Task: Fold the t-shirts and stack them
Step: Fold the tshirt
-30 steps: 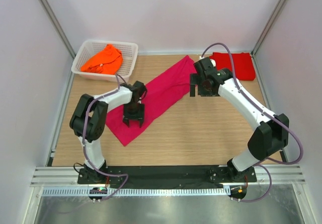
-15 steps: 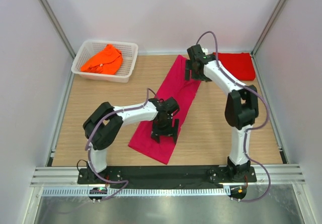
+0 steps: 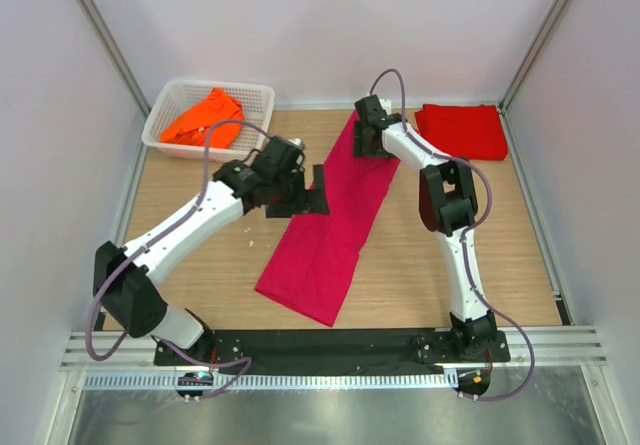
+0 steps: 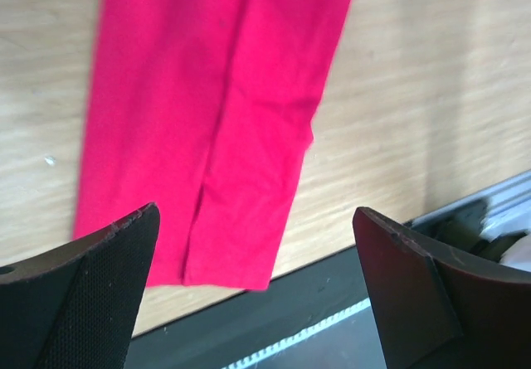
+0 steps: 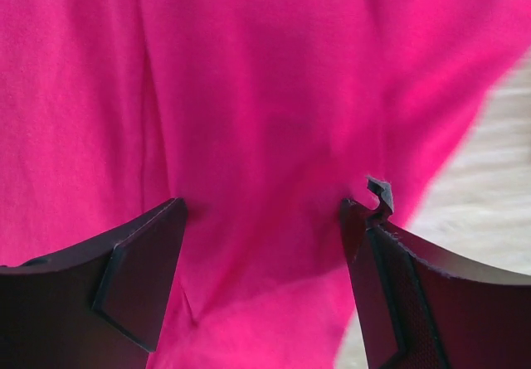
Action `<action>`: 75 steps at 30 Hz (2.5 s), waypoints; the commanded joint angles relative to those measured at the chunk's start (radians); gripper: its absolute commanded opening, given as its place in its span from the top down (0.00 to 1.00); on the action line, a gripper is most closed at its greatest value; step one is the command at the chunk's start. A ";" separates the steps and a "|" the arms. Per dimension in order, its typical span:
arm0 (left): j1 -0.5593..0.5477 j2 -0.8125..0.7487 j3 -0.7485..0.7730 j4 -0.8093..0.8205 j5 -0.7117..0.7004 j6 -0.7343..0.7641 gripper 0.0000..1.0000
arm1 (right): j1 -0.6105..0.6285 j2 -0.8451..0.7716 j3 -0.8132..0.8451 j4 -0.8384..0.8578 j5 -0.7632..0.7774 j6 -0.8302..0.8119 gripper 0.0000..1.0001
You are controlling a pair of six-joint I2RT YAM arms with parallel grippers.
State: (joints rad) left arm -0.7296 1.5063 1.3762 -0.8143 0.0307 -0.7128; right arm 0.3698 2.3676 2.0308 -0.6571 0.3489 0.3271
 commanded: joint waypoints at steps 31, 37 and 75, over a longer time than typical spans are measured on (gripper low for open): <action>0.397 -0.095 -0.339 -0.108 0.247 0.131 0.21 | 0.127 -0.597 -0.365 -0.254 -0.451 0.136 0.13; 0.441 -0.051 -0.399 -0.151 0.285 0.127 0.27 | 0.262 -0.996 -0.944 -0.015 -0.568 0.361 0.27; 0.346 0.018 -0.625 0.006 0.294 -0.028 0.39 | 0.592 -1.150 -1.704 0.698 -0.570 0.972 0.42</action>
State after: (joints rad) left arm -0.3641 1.5089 0.7525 -0.8207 0.3359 -0.7254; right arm 0.9394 1.1934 0.3328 -0.0097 -0.2821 1.2438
